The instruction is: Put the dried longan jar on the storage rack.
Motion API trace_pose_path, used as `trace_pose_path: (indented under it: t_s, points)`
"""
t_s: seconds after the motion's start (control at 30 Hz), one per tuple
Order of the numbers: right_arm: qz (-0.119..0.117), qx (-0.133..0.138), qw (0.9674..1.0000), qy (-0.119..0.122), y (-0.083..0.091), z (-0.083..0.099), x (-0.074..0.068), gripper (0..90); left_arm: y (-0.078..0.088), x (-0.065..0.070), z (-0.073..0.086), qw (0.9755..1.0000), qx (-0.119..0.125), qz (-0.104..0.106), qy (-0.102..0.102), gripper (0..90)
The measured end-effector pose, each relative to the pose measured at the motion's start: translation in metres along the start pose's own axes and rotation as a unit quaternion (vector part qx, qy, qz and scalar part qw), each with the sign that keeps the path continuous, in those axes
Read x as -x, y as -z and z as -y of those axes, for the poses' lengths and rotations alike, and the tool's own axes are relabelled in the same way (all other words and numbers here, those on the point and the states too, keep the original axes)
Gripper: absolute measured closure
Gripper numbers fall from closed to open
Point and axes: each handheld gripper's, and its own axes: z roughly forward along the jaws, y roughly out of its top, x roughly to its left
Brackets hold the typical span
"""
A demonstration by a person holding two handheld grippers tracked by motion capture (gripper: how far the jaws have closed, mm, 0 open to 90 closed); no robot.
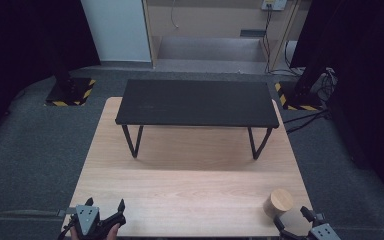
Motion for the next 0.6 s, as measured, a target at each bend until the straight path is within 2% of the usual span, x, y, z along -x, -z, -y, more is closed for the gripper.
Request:
trace_pose_path:
  t_s: [0.6]
  points:
    - [0.005, 0.001, 1.0, 0.0, 0.0007, 0.0001, -0.0022, 0.9, 0.0, 0.0001, 0.0001, 1.0, 0.003, 0.003, 0.001, 0.7]
